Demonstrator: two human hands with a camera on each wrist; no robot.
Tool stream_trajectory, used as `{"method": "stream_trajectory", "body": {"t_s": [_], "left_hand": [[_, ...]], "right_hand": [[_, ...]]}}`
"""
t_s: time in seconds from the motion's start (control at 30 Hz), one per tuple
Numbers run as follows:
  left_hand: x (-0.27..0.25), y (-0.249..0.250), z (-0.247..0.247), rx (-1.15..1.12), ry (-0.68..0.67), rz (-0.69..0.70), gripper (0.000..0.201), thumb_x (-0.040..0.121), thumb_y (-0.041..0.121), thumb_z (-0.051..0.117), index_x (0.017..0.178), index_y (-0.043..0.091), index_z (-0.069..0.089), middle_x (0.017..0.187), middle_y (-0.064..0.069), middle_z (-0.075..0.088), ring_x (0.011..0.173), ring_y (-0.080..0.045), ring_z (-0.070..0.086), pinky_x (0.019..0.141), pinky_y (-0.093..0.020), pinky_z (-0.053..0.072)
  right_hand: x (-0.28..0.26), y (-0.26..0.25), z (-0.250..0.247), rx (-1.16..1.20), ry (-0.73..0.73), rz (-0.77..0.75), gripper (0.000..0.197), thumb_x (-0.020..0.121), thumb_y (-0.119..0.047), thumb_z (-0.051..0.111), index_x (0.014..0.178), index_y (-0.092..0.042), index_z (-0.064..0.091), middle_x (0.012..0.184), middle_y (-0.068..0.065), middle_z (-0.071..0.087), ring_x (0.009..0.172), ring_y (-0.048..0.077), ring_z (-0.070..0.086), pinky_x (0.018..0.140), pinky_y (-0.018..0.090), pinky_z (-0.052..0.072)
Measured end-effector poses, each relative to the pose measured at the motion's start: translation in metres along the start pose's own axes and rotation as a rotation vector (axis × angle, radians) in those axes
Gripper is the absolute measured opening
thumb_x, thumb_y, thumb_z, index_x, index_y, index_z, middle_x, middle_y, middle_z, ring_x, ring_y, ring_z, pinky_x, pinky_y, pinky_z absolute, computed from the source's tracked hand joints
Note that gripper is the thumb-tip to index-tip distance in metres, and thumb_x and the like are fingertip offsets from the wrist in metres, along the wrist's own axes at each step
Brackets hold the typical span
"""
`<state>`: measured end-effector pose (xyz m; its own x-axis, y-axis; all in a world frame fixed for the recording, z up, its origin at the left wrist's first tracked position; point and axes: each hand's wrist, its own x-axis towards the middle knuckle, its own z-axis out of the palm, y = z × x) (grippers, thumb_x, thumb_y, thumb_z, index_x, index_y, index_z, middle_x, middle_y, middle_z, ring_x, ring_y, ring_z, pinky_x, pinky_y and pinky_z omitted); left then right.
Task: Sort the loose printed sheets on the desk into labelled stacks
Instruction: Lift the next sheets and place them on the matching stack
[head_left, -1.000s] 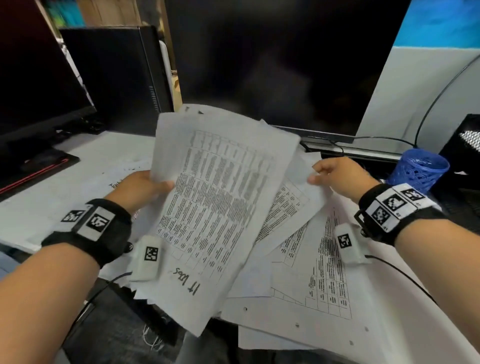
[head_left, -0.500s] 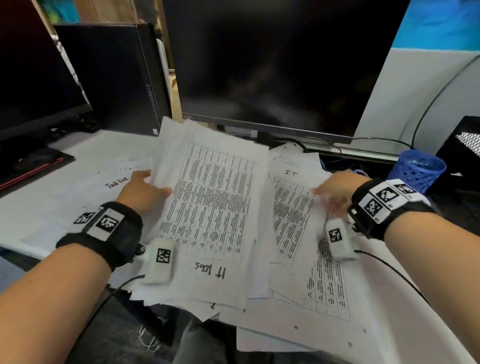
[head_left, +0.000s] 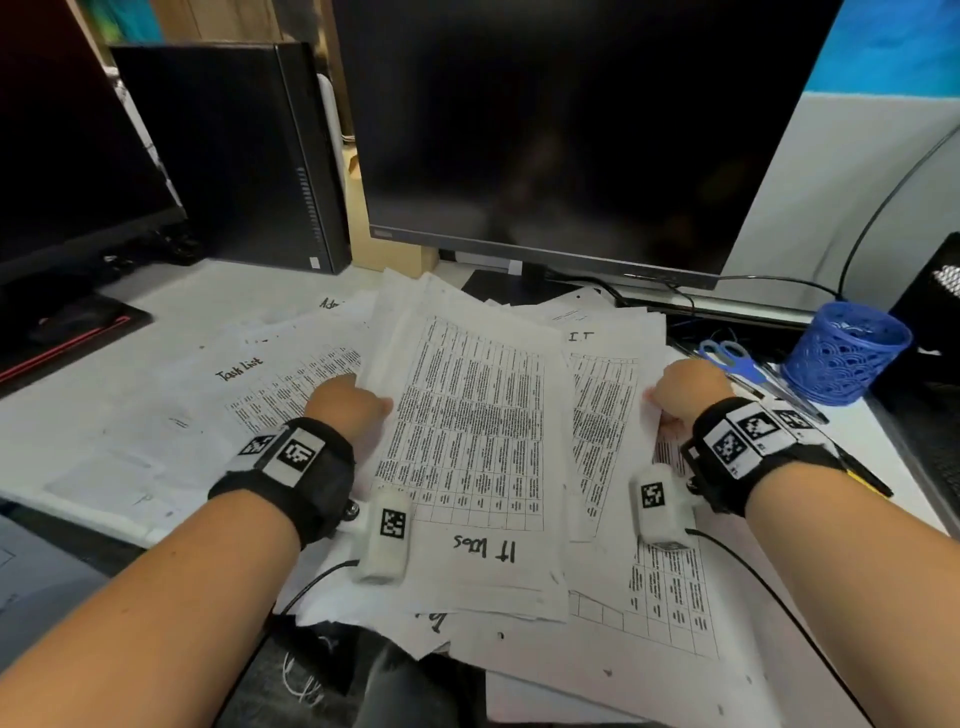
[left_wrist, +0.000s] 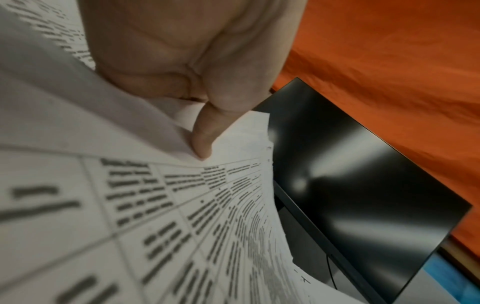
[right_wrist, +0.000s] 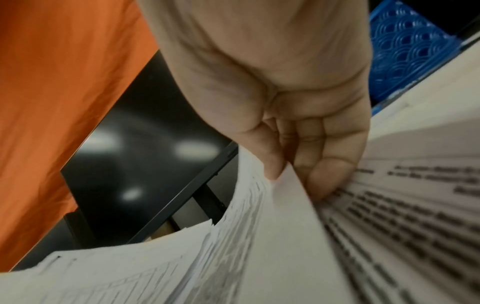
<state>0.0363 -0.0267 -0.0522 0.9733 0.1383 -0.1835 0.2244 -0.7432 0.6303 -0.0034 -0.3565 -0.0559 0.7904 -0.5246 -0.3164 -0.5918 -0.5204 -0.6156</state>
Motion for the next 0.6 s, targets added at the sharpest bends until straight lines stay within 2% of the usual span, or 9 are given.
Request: {"method": "stream_trajectory", "body": {"t_s": [0.03,0.1,0.17,0.23,0.3,0.37,0.47,0.57,0.6], "left_hand": [[0.000,-0.003,0.001,-0.030,0.053,0.019,0.027,0.091,0.023,0.058,0.111,0.005,0.059,0.097,-0.009,0.062,0.083,-0.026,0.058,0.057,-0.027,0.045],[-0.002,-0.007,-0.003,-0.189,0.146,0.026,0.021,0.088,0.017,0.059,0.108,0.010,0.061,0.092,-0.007,0.063,0.080,-0.025,0.060,0.060,-0.027,0.047],[-0.002,-0.012,-0.010,-0.323,0.229,0.031,0.018,0.086,0.013,0.059,0.103,0.013,0.062,0.089,-0.007,0.065,0.079,-0.025,0.062,0.063,-0.030,0.051],[-0.003,-0.012,-0.017,-0.404,0.277,0.049,0.020,0.085,0.011,0.060,0.105,0.016,0.061,0.094,-0.005,0.065,0.082,-0.024,0.062,0.066,-0.030,0.051],[0.000,-0.014,-0.020,-0.424,0.280,0.029,0.034,0.085,0.010,0.060,0.118,0.016,0.054,0.101,-0.001,0.061,0.087,-0.022,0.059,0.071,-0.029,0.046],[0.000,-0.017,-0.021,-0.385,0.214,0.002,0.036,0.087,0.012,0.059,0.122,0.012,0.053,0.102,-0.001,0.059,0.089,-0.022,0.056,0.075,-0.029,0.045],[-0.004,-0.018,-0.017,-0.475,0.108,-0.006,0.020,0.088,0.018,0.057,0.105,0.008,0.062,0.094,-0.004,0.067,0.082,-0.021,0.062,0.071,-0.031,0.051],[-0.015,-0.009,-0.015,-0.664,0.033,0.024,0.002,0.095,0.015,0.054,0.097,0.015,0.056,0.082,0.006,0.060,0.068,-0.004,0.058,0.055,-0.015,0.047],[-0.019,-0.005,-0.017,-0.745,0.017,0.038,0.003,0.097,0.013,0.053,0.096,0.015,0.055,0.084,0.007,0.057,0.066,-0.001,0.057,0.056,-0.010,0.048]], "right_hand": [[0.004,-0.001,-0.003,-0.052,0.070,-0.005,0.020,0.097,-0.019,0.045,0.082,-0.010,0.056,0.117,0.012,0.064,0.098,0.026,0.061,0.073,0.022,0.044],[0.006,0.002,-0.010,-0.051,0.108,-0.044,0.023,0.095,-0.021,0.048,0.081,-0.006,0.060,0.115,0.019,0.064,0.098,0.030,0.061,0.079,0.027,0.048],[0.009,0.004,-0.016,0.034,0.176,-0.038,0.026,0.095,-0.021,0.050,0.106,-0.001,0.063,0.117,0.019,0.062,0.093,0.025,0.062,0.071,0.018,0.047],[0.009,0.006,-0.023,0.068,0.233,-0.066,0.027,0.095,-0.021,0.049,0.115,-0.006,0.061,0.117,0.014,0.061,0.095,0.020,0.061,0.070,0.017,0.047],[0.011,0.006,-0.028,0.165,0.306,-0.090,0.023,0.092,-0.021,0.053,0.103,-0.004,0.065,0.109,0.017,0.066,0.099,0.032,0.063,0.083,0.036,0.054],[0.016,0.009,-0.032,0.211,0.366,-0.164,0.014,0.087,-0.019,0.058,0.088,-0.008,0.066,0.101,0.019,0.068,0.095,0.039,0.065,0.083,0.049,0.055],[0.017,0.007,-0.034,0.332,0.339,-0.185,0.019,0.089,-0.016,0.056,0.071,-0.022,0.059,0.100,0.016,0.068,0.091,0.037,0.066,0.078,0.053,0.057],[0.009,0.003,-0.036,0.433,0.312,-0.211,0.025,0.090,-0.015,0.055,0.068,-0.025,0.058,0.099,0.015,0.069,0.094,0.036,0.066,0.081,0.053,0.056],[0.007,0.002,-0.038,0.444,0.323,-0.203,0.025,0.091,-0.015,0.055,0.068,-0.025,0.059,0.097,0.013,0.069,0.093,0.035,0.066,0.082,0.052,0.056]]}}
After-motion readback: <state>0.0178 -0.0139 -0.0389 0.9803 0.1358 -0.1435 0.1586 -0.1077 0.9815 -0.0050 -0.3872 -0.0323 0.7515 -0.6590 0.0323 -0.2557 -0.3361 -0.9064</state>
